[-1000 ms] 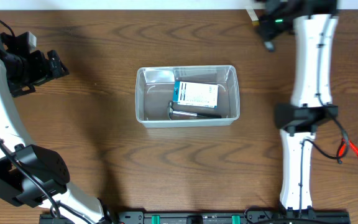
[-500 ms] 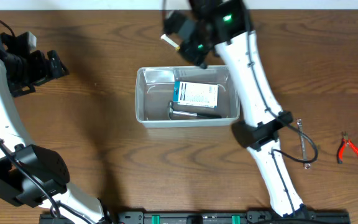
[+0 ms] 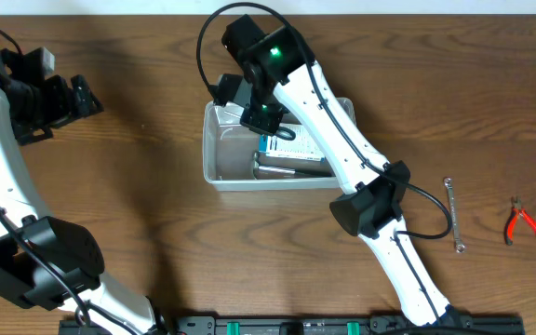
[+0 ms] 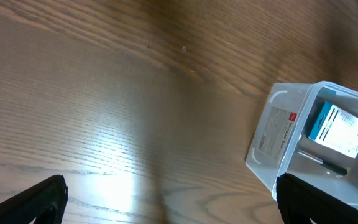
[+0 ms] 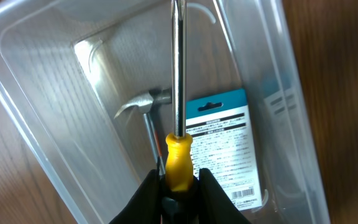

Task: Pack container
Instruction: 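Lower the screwdriver into the container and open the right gripper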

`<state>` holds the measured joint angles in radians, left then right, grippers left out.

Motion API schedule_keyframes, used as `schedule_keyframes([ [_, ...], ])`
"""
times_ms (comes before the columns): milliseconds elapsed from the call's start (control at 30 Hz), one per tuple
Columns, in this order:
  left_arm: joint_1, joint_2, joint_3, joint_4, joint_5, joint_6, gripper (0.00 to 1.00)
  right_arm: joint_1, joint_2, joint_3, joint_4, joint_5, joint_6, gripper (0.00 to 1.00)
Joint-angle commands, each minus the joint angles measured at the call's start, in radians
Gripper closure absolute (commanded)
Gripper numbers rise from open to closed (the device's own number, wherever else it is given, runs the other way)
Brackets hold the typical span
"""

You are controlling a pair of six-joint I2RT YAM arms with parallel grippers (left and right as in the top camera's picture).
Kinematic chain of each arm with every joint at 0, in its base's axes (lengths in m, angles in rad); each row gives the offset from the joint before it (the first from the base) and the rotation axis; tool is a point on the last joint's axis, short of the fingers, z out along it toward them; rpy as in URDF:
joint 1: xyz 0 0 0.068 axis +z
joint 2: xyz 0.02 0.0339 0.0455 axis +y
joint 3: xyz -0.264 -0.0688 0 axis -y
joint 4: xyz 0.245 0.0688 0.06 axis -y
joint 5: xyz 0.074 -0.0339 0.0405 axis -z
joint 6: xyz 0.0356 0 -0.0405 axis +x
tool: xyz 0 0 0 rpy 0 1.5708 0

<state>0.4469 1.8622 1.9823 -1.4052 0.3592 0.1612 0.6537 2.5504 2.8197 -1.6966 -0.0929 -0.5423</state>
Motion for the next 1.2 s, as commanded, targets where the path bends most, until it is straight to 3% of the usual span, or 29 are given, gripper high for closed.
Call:
schedule_keyframes([
  [0,0.0,0.01,-0.002,0.0,-0.012,0.006,0.02,0.01,-0.029,-0.007,-0.002,-0.014,-0.02,0.96],
  [733,0.0,0.01,-0.002,0.0,-0.012,0.006,0.02,-0.012,-0.029,-0.225,0.002,-0.069,-0.058,0.93],
  [1167,0.0,0.01,-0.002,0.0,-0.012,0.006,0.02,-0.046,-0.029,-0.236,0.01,-0.072,-0.069,0.9],
])
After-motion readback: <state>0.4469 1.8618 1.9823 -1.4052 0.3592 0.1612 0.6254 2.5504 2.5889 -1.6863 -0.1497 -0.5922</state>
